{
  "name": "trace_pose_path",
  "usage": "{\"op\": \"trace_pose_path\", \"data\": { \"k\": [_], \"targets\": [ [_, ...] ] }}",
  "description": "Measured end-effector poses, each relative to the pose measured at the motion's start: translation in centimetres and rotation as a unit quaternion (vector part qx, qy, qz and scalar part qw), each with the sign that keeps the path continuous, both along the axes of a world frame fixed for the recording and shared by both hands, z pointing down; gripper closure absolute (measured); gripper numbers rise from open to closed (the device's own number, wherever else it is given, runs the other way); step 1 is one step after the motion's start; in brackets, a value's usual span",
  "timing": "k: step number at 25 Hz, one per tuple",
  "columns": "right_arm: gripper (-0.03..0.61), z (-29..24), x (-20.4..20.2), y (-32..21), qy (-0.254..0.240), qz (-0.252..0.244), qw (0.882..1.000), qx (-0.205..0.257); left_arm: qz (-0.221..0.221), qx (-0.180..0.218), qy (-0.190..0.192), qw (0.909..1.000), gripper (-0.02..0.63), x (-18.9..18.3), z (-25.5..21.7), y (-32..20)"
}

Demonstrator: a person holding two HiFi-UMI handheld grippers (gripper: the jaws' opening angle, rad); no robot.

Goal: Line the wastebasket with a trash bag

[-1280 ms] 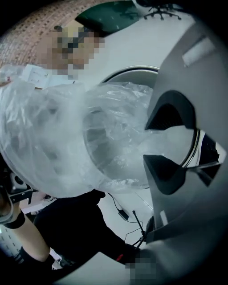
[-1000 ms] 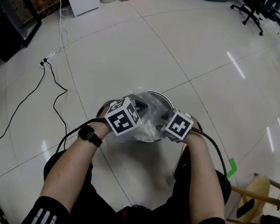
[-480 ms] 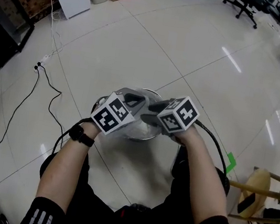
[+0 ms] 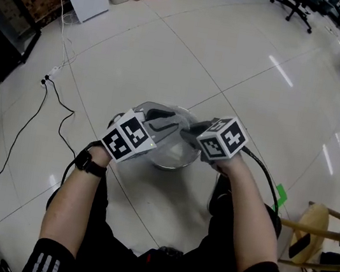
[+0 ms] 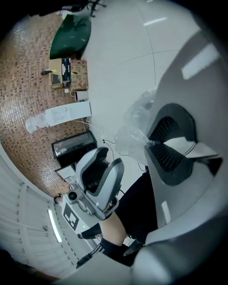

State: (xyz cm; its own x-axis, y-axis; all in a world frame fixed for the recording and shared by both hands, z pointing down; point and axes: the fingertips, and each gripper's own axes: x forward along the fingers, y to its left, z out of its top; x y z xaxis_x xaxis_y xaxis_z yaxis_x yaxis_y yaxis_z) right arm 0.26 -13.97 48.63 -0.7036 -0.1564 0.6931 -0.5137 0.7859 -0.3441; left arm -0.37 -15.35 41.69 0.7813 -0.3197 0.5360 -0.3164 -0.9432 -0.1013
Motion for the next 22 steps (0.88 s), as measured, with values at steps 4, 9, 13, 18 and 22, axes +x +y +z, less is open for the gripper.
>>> {"op": "trace_pose_path", "data": {
  "k": [4,9,13,18,22],
  "targets": [
    [0.571,-1.2,3.1,-0.6,0.014,0.015,1.0,0.009,-0.008,0.019,0.002,0.9998,0.509,-2.1,-2.0,-0.4],
    [0.571,-1.9,6.7,-0.7,0.055,0.024,0.998,0.02,-0.031,0.011,-0.023,0.9992,0.517,-5.1,-1.1,-1.1],
    [0.571,-1.2,9.0,-0.7,0.1,0.023,0.994,0.024,-0.007,-0.014,-0.113,0.9934,0.515,-6.5,2.7,0.0],
    [0.571,-0.4,11.7,-1.6,0.138,0.04,0.989,0.028,0.011,-0.083,-0.201,0.9759,0.382,-9.0,7.4,1.1],
    [0.571,1.6,13.4,-2.0,0.175,0.05,0.983,0.016,0.013,-0.093,-0.213,0.9725,0.394,-8.9,9.3,1.1]
  ]
}}
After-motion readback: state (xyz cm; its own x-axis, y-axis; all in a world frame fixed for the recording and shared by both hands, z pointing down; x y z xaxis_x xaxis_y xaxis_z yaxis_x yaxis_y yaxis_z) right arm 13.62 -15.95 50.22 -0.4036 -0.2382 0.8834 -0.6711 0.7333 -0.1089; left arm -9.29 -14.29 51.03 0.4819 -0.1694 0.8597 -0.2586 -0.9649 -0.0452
